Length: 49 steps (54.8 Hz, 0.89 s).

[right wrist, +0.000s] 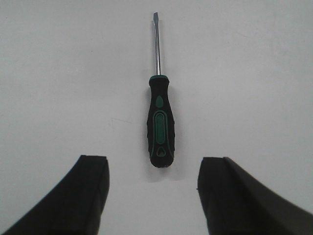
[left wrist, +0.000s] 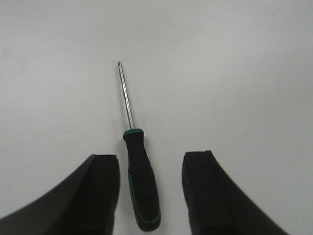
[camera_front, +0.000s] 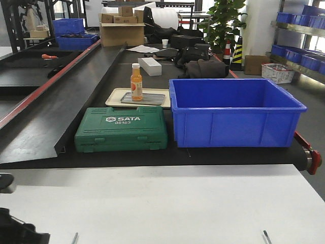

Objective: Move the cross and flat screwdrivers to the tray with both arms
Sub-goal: 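Close left gripper on cross screwdriver handle, right on flat screwdriver handle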

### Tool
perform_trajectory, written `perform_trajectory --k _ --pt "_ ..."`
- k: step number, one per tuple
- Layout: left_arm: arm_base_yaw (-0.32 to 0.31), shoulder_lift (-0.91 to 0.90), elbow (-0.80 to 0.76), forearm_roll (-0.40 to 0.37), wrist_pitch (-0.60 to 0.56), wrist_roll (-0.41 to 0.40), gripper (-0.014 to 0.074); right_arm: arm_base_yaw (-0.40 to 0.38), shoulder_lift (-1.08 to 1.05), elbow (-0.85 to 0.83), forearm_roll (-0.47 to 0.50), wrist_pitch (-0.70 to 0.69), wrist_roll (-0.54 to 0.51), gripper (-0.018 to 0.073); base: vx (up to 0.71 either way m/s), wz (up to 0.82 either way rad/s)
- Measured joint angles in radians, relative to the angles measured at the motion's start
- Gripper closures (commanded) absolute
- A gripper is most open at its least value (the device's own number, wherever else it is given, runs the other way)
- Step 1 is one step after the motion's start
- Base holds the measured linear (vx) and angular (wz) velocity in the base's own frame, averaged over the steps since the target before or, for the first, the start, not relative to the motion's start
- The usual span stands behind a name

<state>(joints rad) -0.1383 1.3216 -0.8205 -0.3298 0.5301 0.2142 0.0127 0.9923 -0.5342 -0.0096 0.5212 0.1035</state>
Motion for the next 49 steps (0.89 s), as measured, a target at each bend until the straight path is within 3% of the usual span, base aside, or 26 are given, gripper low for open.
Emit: perform_trajectory --k 20,49 --pt "-0.002 0.354 -0.124 0.000 0.042 0.001 0.0158 0.000 0.000 0.000 0.000 0.002 0.001 0.0074 0.00 0.00" --pt "-0.028 0.535 -0.129 -0.004 -0.068 0.009 0.0158 0.000 0.013 -0.003 0.000 0.072 0.012 0.0074 0.00 0.00"
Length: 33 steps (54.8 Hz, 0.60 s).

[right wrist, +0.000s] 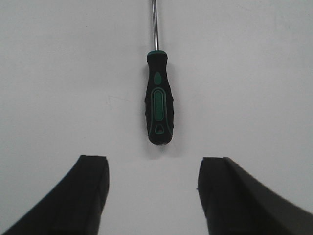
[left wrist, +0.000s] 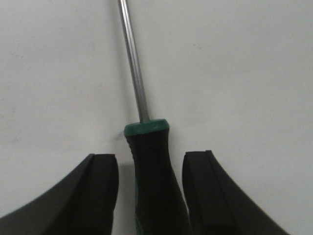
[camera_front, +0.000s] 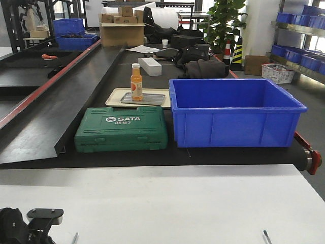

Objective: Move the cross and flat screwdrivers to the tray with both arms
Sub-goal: 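Close left gripper on cross screwdriver handle, right on flat screwdriver handle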

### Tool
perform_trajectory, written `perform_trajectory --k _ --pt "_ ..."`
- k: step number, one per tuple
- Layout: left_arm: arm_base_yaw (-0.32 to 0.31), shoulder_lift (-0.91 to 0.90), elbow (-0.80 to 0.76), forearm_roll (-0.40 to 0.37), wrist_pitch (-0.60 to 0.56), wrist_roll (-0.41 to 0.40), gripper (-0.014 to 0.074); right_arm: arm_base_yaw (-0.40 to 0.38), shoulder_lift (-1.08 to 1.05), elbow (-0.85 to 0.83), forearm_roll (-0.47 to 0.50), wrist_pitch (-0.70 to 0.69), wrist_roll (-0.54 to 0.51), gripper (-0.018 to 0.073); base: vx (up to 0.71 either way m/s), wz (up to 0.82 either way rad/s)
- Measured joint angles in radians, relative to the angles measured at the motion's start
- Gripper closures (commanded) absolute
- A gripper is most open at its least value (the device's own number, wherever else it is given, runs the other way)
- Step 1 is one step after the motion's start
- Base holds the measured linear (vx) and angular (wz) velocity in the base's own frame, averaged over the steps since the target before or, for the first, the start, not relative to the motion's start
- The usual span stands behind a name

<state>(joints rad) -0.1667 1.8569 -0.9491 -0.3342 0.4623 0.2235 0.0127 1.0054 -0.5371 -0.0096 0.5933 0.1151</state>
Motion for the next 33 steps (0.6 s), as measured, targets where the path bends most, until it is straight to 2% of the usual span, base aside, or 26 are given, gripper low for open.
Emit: perform_trajectory --k 21,33 --pt "0.000 0.055 -0.012 0.001 -0.014 0.012 0.0158 0.000 0.188 -0.010 -0.008 -0.034 0.009 0.0074 0.00 0.00" --pt "0.000 0.059 -0.015 0.001 -0.015 0.025 0.0158 0.000 0.408 -0.163 -0.020 -0.041 0.003 0.0074 0.00 0.00"
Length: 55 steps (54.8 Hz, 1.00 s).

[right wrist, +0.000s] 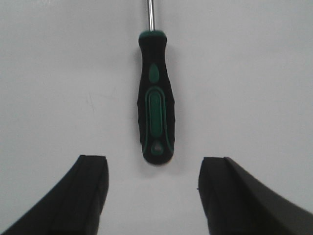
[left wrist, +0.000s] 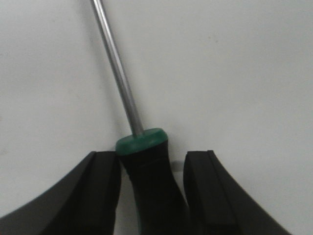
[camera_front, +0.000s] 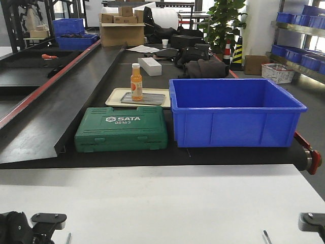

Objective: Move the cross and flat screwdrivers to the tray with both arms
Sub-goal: 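Close left gripper on cross screwdriver handle, right on flat screwdriver handle, then lift both screwdrivers upright off the table with both grippers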

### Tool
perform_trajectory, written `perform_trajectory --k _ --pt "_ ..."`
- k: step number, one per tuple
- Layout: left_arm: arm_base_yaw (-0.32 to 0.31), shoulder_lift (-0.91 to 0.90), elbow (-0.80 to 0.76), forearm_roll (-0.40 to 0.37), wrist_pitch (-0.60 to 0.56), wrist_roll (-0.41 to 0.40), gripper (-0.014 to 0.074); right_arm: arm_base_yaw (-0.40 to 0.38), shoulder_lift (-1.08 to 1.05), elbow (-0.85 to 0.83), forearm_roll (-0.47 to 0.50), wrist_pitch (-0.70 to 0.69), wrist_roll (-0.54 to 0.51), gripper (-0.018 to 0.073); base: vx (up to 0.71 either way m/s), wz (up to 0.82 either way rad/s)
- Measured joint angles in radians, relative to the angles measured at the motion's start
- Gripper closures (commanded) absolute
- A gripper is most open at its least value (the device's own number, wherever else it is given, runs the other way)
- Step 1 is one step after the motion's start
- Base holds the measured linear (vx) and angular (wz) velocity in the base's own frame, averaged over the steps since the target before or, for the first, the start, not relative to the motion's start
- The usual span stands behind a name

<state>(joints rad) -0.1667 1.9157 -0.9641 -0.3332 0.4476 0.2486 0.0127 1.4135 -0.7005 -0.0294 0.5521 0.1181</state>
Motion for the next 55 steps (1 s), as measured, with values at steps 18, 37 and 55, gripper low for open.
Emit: perform_trajectory --k 18,37,55 --pt "0.000 0.000 0.000 0.000 0.008 0.001 0.0158 0.000 0.308 -0.231 -0.044 0.029 -0.048 0.0074 0.00 0.00" --pt "0.000 0.000 0.000 0.000 0.012 0.004 0.0158 0.000 0.497 -0.284 -0.075 -0.001 -0.047 0.0076 0.00 0.00" --pt "0.000 0.000 0.000 0.001 0.016 0.004 0.0158 0.000 0.521 -0.298 -0.072 -0.048 -0.043 0.0158 0.00 0.00"
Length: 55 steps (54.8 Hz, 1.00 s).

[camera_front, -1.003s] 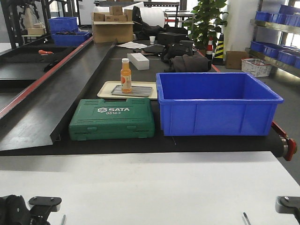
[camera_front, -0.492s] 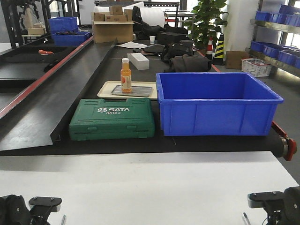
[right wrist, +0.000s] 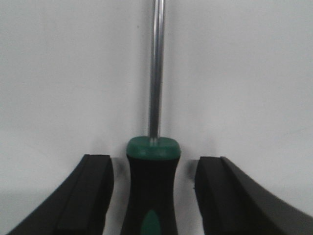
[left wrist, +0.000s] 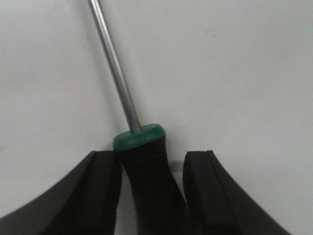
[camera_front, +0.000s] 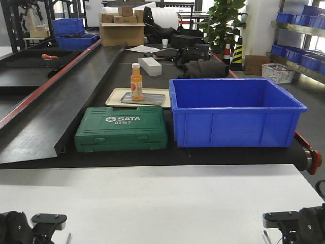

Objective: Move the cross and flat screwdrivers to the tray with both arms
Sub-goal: 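Lift both screwdrivers upright off the table with both grippers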

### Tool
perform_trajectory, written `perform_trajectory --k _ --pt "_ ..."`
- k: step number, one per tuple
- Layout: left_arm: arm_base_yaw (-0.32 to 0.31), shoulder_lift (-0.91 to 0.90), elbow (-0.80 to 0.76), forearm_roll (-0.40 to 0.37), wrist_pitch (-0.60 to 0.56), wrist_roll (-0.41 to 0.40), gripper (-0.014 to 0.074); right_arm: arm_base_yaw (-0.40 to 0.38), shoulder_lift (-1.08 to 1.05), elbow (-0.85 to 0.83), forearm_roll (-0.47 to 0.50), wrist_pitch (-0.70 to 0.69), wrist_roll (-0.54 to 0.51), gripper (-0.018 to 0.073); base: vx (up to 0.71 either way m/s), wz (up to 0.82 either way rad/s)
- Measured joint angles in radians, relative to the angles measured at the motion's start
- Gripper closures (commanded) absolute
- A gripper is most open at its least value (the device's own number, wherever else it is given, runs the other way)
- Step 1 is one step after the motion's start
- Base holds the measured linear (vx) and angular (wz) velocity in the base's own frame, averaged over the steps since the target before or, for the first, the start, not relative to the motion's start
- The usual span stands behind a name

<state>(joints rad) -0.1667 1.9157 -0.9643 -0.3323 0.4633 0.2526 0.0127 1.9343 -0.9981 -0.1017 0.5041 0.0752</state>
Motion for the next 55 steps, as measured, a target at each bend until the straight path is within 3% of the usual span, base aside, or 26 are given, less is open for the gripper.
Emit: perform_trajectory --k 25,35,43,55 --pt "0.000 0.000 0.000 0.000 0.000 0.000 0.0196 0.000 0.004 0.000 0.003 -0.021 0.022 0.0438 0.00 0.00" --pt "0.000 0.000 -0.004 0.000 0.022 0.031 0.0371 0.000 0.004 0.000 0.003 -0.019 0.026 0.0575 0.00 0.00" --pt "0.000 0.000 -0.008 -0.001 0.052 0.050 0.0594 0.000 0.004 0.000 0.013 -0.009 0.027 0.0571 0.00 0.00" --pt "0.000 -0.009 -0.008 -0.001 0.087 0.059 0.0599 0.000 -0.058 0.007 0.040 0.040 0.020 0.0570 0.00 0.00"
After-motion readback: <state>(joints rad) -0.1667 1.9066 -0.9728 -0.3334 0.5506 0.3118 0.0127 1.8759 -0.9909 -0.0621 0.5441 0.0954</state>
